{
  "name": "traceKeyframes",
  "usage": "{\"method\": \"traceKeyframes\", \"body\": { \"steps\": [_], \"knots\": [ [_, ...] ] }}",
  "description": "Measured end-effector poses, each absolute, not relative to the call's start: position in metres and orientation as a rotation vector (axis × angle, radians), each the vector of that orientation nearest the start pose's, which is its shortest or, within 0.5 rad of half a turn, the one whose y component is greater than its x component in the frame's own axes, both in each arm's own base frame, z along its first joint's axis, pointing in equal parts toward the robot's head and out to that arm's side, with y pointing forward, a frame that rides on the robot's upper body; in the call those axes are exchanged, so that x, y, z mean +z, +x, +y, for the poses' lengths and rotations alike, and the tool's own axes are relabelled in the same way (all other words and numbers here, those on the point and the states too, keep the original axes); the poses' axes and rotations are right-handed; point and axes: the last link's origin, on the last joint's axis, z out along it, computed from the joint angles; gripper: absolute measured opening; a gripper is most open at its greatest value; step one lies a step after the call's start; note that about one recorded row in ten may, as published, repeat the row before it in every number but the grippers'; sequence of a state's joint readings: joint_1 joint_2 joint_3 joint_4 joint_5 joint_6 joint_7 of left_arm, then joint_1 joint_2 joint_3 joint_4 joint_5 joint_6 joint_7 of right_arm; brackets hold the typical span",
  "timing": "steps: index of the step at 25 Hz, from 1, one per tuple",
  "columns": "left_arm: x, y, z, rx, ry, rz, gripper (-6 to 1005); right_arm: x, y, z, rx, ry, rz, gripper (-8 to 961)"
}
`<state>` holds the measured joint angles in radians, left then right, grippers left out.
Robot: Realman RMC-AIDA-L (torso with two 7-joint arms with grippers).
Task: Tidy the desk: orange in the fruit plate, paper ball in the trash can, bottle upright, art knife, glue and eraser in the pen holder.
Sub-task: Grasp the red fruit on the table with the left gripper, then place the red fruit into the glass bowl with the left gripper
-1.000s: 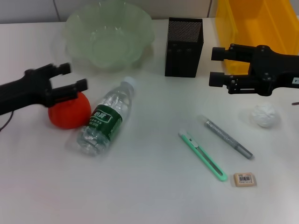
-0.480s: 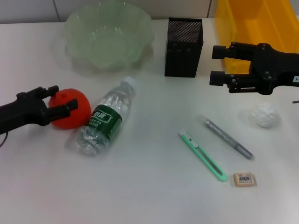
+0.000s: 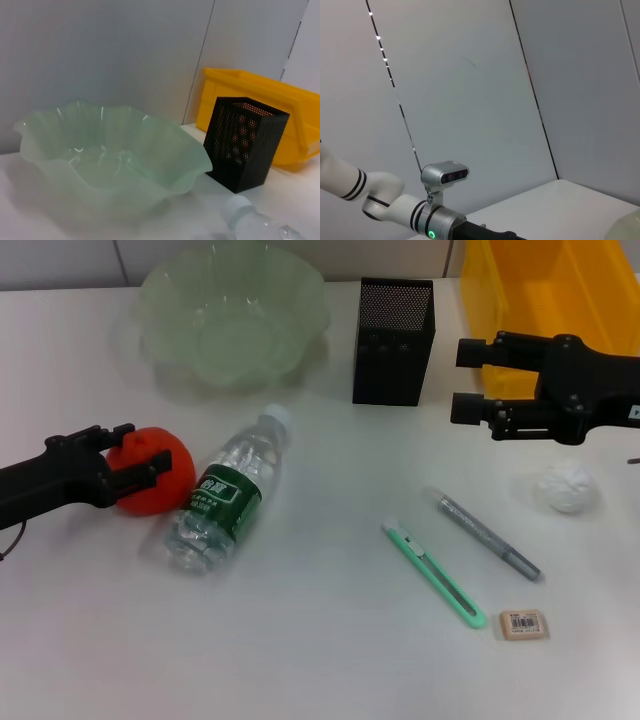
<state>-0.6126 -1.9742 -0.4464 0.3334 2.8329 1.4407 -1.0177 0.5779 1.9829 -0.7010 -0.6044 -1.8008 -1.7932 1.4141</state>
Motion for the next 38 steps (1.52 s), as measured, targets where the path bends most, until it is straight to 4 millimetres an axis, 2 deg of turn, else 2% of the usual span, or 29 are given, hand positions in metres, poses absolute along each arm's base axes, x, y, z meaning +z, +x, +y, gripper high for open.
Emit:
{"method": "traceKeyframes", "body": {
  "steps": [3,12,16,18,21,26,28,29,30,32,33,34,35,36,38],
  "knots": [
    [0.01,-0.343,0.319,-0.613,-2.39,-0.778,701,0.043,0.231,0.33,1.04,-2.784,0.505,825],
    [0.014,-0.347,0.324,-0.591,-2.347,-0.784,489,0.044,0.233,0.329,1.044,-2.777,0.511,826],
    [0.023,-0.335,0.328,-0.706,-2.33,-0.745,345,0.044,0.235,0.328,1.048,-2.768,0.509,826],
    [0.039,-0.317,0.331,-0.892,-2.285,-0.662,264,0.045,0.237,0.327,1.056,-2.751,0.519,826],
    [0.057,-0.299,0.338,-1.054,-2.202,-0.57,205,0.046,0.24,0.325,1.061,-2.74,0.531,826],
    [0.067,-0.282,0.358,-1.119,-2.129,-0.492,175,0.042,0.241,0.323,1.071,-2.737,0.544,826],
    [0.058,-0.264,0.38,-1.084,-2.138,-0.46,167,0.04,0.241,0.321,1.078,-2.735,0.554,826],
    [0.058,-0.264,0.38,-1.084,-2.138,-0.46,165,0.04,0.241,0.321,1.078,-2.735,0.554,826],
    [0.052,-0.258,0.389,-1.048,-2.151,-0.461,164,0.039,0.241,0.32,1.08,-2.734,0.556,826],
    [0.037,-0.244,0.408,-0.966,-2.189,-0.463,160,0.038,0.241,0.32,1.085,-2.734,0.559,826],
    [0.022,-0.233,0.423,-0.871,-2.221,-0.469,158,0.037,0.241,0.319,1.089,-2.735,0.562,826],
    [0.022,-0.233,0.423,-0.871,-2.221,-0.469,156,0.037,0.241,0.319,1.089,-2.735,0.562,826],
    [0.01,-0.223,0.433,-0.802,-2.244,-0.464,154,0.036,0.241,0.318,1.092,-2.734,0.565,826],
    [0.01,-0.223,0.433,-0.802,-2.244,-0.464,153,0.036,0.241,0.318,1.092,-2.734,0.565,826],
    [-0.004,-0.21,0.448,-0.707,-2.262,-0.456,149,0.034,0.24,0.317,1.098,-2.733,0.571,826]
  ]
}}
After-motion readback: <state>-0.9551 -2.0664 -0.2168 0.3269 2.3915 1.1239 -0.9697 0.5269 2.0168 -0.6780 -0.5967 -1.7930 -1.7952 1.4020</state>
